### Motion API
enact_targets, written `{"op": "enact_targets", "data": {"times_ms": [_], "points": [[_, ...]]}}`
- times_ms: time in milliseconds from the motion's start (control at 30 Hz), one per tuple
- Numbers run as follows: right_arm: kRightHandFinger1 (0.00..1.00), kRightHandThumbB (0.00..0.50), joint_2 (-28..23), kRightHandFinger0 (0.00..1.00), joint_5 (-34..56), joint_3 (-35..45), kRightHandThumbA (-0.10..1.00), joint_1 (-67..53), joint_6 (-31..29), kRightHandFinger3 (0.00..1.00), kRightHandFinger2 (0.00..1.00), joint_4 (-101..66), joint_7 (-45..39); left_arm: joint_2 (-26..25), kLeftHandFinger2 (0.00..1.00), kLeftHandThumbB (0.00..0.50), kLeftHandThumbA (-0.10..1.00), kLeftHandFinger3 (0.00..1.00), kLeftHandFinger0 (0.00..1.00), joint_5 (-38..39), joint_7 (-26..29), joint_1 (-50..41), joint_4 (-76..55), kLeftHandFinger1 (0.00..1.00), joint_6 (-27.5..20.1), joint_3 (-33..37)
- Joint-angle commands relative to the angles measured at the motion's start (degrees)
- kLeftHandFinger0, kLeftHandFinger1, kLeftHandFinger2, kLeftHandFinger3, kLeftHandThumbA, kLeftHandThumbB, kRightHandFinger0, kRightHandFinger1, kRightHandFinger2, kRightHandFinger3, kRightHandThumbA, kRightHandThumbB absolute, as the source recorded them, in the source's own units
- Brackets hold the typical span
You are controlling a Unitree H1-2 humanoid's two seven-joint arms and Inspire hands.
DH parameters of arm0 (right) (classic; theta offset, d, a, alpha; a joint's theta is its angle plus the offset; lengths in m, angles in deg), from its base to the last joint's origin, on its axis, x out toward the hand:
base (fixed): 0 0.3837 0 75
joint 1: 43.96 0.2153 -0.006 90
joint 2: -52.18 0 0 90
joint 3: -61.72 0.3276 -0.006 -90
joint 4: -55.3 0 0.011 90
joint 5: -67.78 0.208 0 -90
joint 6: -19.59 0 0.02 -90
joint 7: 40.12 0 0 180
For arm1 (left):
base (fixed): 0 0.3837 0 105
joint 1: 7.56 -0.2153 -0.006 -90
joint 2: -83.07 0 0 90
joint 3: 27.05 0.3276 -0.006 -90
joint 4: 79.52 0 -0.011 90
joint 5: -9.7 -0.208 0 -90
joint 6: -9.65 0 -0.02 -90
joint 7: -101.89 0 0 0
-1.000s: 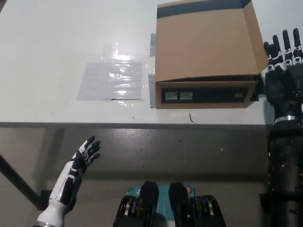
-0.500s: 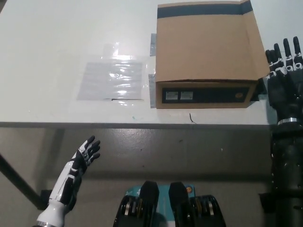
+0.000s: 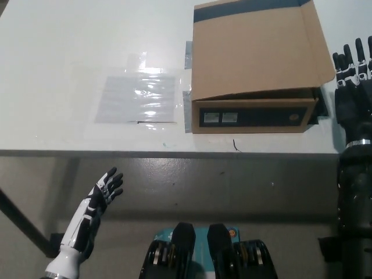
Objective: A small storage box is placed at the center of the table and the robot uses its right hand to slide under its lid and push it upwards to open it
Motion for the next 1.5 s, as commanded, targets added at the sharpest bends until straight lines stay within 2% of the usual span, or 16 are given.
{"op": "enact_targets", "data": {"times_ms": [0, 200, 300, 633, 767, 867, 1100, 1233, 1467], "points": [[1.00, 0.261, -0.5, 1.00, 0.0, 0.2, 1.00, 3.0, -1.8, 1.00, 1.00, -1.5, -2.1, -0.6, 1.00, 0.347, 1.00, 1.00, 1.00, 0.4, -0.9, 0.5, -0.7, 1.00, -2.1, 0.2], [1.00, 0.257, 0.2, 1.00, -0.6, 0.0, 1.00, 3.5, -2.5, 1.00, 1.00, 0.7, -1.7, -0.6, 1.00, 0.360, 1.00, 1.00, 1.00, 0.4, -0.8, 0.4, -1.3, 1.00, -1.0, 0.2], [1.00, 0.269, 0.7, 1.00, -1.0, -0.1, 1.00, 3.3, -2.5, 1.00, 1.00, 0.4, -0.7, -0.7, 1.00, 0.338, 1.00, 1.00, 1.00, 0.1, -0.8, 0.4, -1.0, 1.00, -1.9, 0.3], [1.00, 0.283, 1.2, 1.00, -1.3, -0.5, 1.00, 3.5, -3.2, 1.00, 1.00, 2.0, -1.8, -0.4, 1.00, 0.341, 1.00, 1.00, 1.00, 0.4, -0.9, 0.5, -1.1, 1.00, -1.9, 0.4], [1.00, 0.293, 1.2, 1.00, -1.9, -0.6, 1.00, 4.2, -4.9, 1.00, 1.00, 4.1, -2.7, -0.6, 1.00, 0.357, 1.00, 1.00, 1.00, 0.1, -0.7, 0.6, -0.7, 1.00, -1.8, 0.2], [1.00, 0.318, 1.3, 1.00, -2.2, -0.4, 1.00, 4.8, -6.3, 1.00, 1.00, 4.8, -2.7, -0.7, 1.00, 0.357, 1.00, 1.00, 1.00, 0.5, -1.0, 0.5, -0.8, 1.00, -2.1, 0.2], [1.00, 0.330, 0.3, 1.00, -1.5, 0.6, 1.00, 5.8, -9.3, 1.00, 1.00, 3.6, -3.8, -0.7, 1.00, 0.352, 1.00, 1.00, 1.00, 0.7, -1.1, 0.7, -0.7, 1.00, -2.2, 0.2], [1.00, 0.354, 0.0, 1.00, -1.8, 0.7, 1.00, 5.8, -8.9, 1.00, 1.00, 1.5, -2.3, -0.6, 1.00, 0.338, 1.00, 1.00, 1.00, 0.4, -0.9, 0.7, -0.1, 1.00, -3.0, 0.2], [1.00, 0.336, 0.7, 1.00, 1.8, 1.3, 1.00, 6.0, -6.5, 1.00, 1.00, 1.4, -4.4, -0.6, 1.00, 0.339, 1.00, 1.00, 1.00, 0.3, -1.0, 0.5, -1.0, 1.00, -2.2, 0.4]]}}
